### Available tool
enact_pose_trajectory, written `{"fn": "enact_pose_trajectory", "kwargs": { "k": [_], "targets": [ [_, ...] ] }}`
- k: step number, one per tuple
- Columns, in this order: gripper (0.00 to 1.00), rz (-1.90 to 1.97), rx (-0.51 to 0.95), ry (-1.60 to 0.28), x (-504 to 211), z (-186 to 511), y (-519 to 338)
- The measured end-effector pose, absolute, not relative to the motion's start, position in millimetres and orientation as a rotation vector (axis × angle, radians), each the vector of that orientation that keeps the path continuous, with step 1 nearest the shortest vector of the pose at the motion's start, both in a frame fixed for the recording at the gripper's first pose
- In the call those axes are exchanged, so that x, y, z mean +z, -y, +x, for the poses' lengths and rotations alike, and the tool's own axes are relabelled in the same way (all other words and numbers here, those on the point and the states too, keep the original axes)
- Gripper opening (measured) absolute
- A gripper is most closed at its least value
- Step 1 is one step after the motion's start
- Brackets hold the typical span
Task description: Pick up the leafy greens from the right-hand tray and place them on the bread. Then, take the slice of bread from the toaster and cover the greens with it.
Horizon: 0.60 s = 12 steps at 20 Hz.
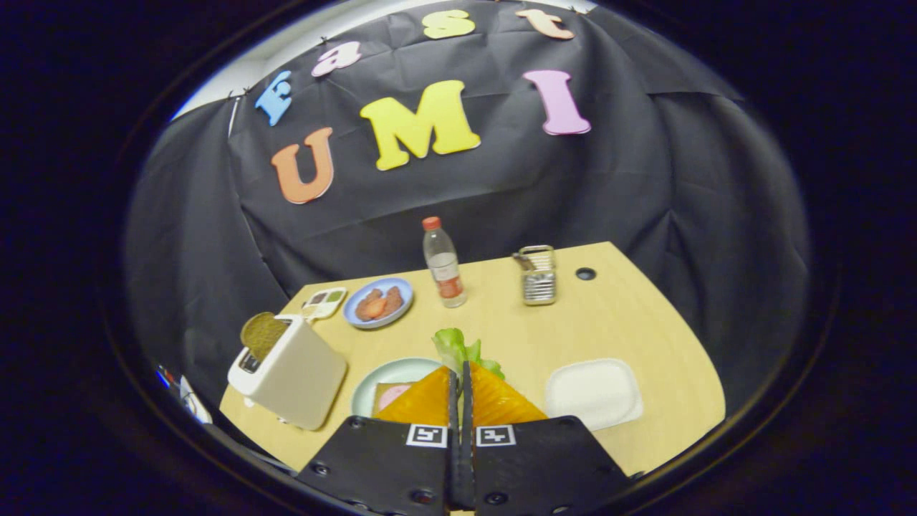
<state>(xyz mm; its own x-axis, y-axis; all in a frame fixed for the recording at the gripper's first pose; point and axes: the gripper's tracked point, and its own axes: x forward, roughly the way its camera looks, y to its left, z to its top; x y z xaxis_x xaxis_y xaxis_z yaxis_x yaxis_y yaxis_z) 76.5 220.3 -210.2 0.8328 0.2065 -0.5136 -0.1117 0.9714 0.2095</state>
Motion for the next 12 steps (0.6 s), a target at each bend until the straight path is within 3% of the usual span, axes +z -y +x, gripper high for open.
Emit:
{"fn": "enact_pose_trajectory", "kwargs": {
  "k": [6, 12],
  "targets": [
    [0.0, 0.274, 0.291, -0.628, -223, 73, -336],
    [0.0, 0.457, 0.293, -0.753, -261, 75, -365]
  ]
}}
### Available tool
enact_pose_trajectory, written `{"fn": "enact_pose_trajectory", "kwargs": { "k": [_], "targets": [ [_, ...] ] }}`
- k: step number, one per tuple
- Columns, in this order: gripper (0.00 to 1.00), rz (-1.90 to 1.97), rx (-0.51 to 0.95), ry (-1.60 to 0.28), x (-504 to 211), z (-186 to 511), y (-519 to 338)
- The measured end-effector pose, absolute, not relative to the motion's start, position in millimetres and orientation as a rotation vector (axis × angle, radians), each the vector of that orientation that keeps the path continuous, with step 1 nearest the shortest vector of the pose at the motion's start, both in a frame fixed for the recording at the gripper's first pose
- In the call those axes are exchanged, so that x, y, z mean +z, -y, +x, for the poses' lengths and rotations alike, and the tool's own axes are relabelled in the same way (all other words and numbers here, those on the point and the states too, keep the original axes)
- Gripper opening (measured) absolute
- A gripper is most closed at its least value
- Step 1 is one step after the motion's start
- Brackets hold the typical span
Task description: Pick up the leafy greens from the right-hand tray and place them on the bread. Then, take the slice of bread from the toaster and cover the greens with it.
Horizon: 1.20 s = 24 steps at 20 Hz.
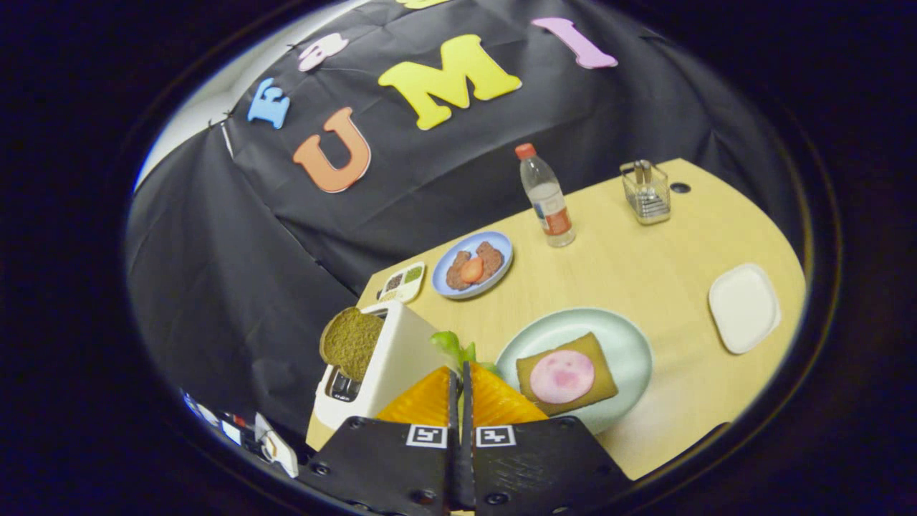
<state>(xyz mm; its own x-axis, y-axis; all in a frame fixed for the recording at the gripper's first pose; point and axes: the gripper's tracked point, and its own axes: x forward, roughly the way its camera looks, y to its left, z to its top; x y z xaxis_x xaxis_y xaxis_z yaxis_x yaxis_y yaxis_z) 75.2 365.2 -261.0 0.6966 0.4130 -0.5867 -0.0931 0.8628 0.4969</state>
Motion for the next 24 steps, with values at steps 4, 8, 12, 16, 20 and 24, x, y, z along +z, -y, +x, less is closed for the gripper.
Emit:
{"fn": "enact_pose_trajectory", "kwargs": {
  "k": [4, 8, 12, 16, 20, 24],
  "targets": [
    [0.0, 0.406, 0.229, -0.763, -284, 88, -334],
    [0.0, 0.328, 0.165, -0.817, -319, 100, -300],
    [0.04, 0.267, 0.129, -0.83, -334, 111, -274],
    [0.35, 0.208, 0.102, -0.82, -337, 123, -253],
    [0.84, 0.137, 0.065, -0.73, -310, 133, -231],
    [0.96, 0.073, 0.016, -0.586, -254, 129, -215]
  ]
}}
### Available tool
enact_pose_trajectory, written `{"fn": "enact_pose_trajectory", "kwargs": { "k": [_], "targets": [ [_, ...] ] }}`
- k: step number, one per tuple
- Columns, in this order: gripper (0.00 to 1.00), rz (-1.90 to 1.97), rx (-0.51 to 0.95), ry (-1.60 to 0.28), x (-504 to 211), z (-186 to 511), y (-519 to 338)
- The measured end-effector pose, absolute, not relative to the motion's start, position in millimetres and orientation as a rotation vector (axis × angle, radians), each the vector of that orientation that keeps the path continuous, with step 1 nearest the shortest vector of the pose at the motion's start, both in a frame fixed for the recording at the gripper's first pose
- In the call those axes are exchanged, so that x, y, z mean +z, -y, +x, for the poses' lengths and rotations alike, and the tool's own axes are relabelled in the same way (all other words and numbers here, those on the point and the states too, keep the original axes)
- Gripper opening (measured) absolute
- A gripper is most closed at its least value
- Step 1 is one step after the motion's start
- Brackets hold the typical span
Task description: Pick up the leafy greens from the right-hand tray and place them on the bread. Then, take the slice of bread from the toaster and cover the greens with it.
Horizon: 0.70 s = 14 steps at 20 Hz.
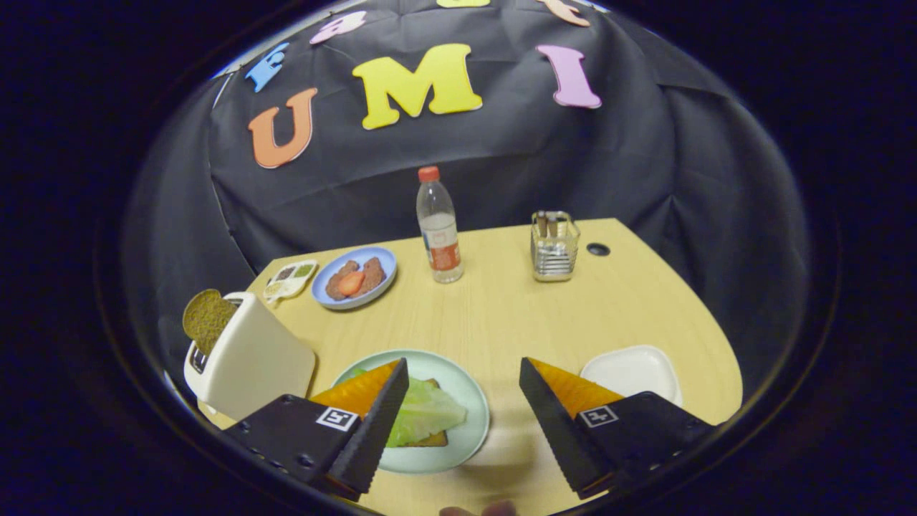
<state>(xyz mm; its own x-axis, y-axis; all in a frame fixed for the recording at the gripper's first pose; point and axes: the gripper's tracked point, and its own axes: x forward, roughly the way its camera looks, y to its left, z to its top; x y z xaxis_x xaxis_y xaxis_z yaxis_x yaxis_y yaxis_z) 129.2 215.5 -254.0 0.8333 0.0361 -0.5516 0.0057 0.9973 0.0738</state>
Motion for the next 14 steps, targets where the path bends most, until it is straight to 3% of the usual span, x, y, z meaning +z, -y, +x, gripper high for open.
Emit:
{"fn": "enact_pose_trajectory", "kwargs": {
  "k": [8, 14],
  "targets": [
    [0.96, -0.059, 0.055, -0.345, -140, 93, -290],
    [0.96, -0.012, 0.206, -0.398, -150, 68, -428]
  ]
}}
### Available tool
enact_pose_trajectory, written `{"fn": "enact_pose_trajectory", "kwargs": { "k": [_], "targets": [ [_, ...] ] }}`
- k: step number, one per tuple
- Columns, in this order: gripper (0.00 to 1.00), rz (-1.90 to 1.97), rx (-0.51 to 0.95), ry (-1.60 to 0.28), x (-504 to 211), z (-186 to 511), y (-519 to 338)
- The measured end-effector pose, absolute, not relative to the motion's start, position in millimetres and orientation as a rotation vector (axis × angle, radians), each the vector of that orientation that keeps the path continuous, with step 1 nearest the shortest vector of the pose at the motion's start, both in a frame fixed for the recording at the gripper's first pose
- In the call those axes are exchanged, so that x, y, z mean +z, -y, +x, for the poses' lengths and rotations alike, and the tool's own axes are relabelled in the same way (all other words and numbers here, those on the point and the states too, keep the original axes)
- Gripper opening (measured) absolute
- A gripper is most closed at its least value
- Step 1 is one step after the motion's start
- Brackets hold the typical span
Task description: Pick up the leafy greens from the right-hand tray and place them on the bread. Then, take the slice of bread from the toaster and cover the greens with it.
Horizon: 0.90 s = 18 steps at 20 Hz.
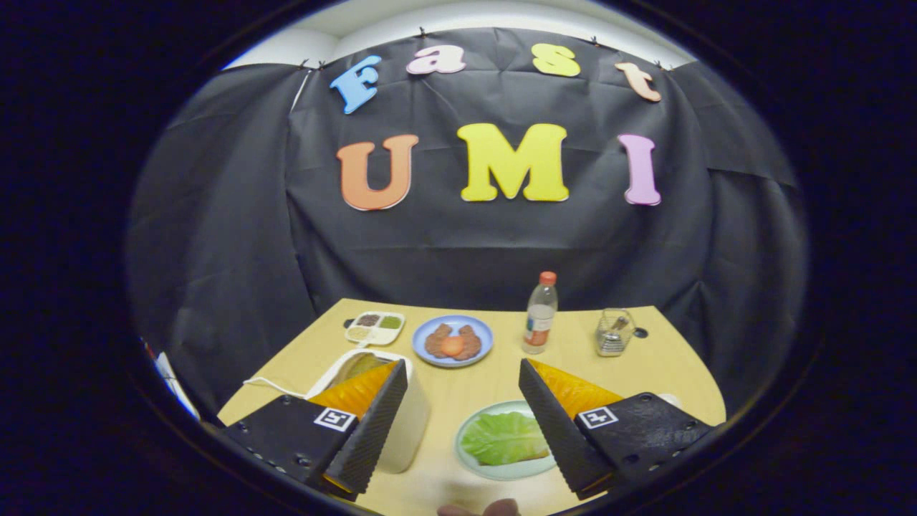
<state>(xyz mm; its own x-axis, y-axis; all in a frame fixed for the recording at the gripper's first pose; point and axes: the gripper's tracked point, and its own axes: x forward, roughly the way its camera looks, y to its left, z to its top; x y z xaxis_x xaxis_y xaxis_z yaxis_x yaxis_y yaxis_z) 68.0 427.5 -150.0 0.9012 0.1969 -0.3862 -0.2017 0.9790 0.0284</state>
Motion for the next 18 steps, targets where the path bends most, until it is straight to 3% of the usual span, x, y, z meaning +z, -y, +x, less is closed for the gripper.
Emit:
{"fn": "enact_pose_trajectory", "kwargs": {
  "k": [5, 12, 16, 18],
  "targets": [
    [0.96, -0.047, 0.242, -0.447, -178, 67, -503],
    [0.96, -0.117, 0.217, -0.516, -225, 96, -537],
    [0.84, -0.108, 0.191, -0.557, -241, 110, -536],
    [0.67, -0.105, 0.185, -0.557, -243, 115, -536]
  ]
}}
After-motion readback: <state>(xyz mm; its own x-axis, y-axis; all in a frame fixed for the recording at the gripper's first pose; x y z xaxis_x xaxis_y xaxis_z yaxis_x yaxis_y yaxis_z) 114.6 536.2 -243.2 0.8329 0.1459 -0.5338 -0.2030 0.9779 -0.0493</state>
